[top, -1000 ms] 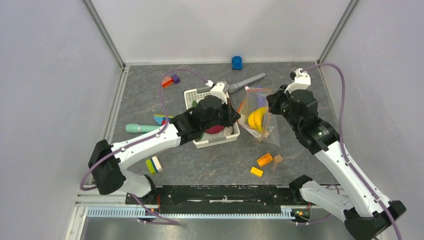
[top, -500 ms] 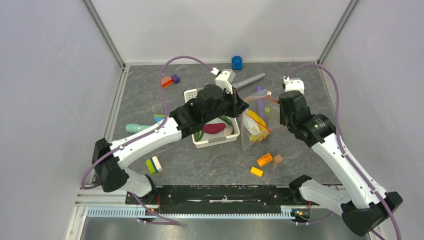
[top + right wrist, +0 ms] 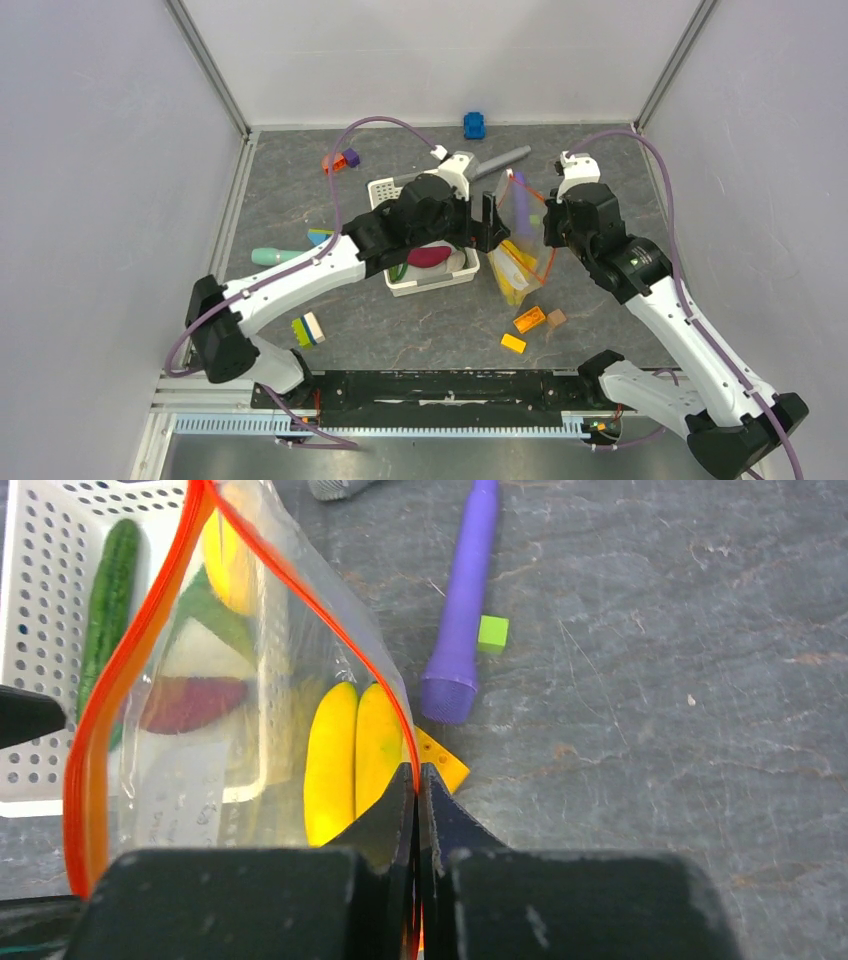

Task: Place the food in the zip-top bag and seal the zipper
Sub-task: Adjust the zipper food storage bag at the center of the board, then pick up the fake fruit from the bin.

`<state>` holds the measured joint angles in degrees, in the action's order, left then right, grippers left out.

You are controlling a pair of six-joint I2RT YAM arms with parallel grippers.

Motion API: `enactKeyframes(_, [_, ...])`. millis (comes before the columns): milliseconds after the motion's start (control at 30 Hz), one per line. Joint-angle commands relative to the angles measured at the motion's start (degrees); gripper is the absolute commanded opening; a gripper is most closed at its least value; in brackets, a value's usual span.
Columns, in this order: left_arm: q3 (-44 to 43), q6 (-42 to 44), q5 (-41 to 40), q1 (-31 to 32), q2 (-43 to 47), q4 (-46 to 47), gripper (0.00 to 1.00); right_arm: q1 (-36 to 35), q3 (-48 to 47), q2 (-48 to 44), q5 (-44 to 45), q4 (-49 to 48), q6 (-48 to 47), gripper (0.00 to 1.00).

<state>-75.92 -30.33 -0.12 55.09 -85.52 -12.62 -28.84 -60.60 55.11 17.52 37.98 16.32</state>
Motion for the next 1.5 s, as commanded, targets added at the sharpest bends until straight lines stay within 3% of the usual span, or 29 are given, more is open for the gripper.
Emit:
enactKeyframes(0, [0.96, 3.13, -9.04, -0.48, 7.39, -5.63, 1.00, -0.07, 0.62, -0.59, -2.68, -5.32, -1.88, 0.00])
enactKeyframes(133, [2.80, 0.60, -13.69, -4.73, 9.67, -10.67, 1.00, -0.07, 1.37, 0.52, -2.83, -6.02, -2.37, 0.00])
enactKeyframes(433, [4.66, -4.75, -2.13, -18.84, 4.40, -7.22, 1.00, -0.07, 3.80, 0.29, -8.19, -11.48, -3.49, 0.00])
enactKeyframes(633, [-1.40, -6.97, -7.68, -20.55, -9.57, -5.06, 1.00, -0.08, 4.74, 0.68, -7.75, -12.14, -3.19, 0.00])
enactKeyframes(700, [-2.90, -8.71, -6.24, -21.82, -13.40, -3.90, 1.00, -0.03, 5.16, 0.72, -8.79, -12.40, -3.19, 0.00])
enactKeyframes(1100, [-5.79, -15.99, -7.23, -23.89, -26.09, 5.43, 0.99, -0.08, 6.98, 0.43, -8.64, -12.39, -3.01, 0.00])
enactKeyframes(1467, [-9.91, -17.90, -5.38, -23.95, -32.94, 4.16, 0.81, 0.00, 7.34, 0.12, -9.08, -12.49, -2.43, 0.00])
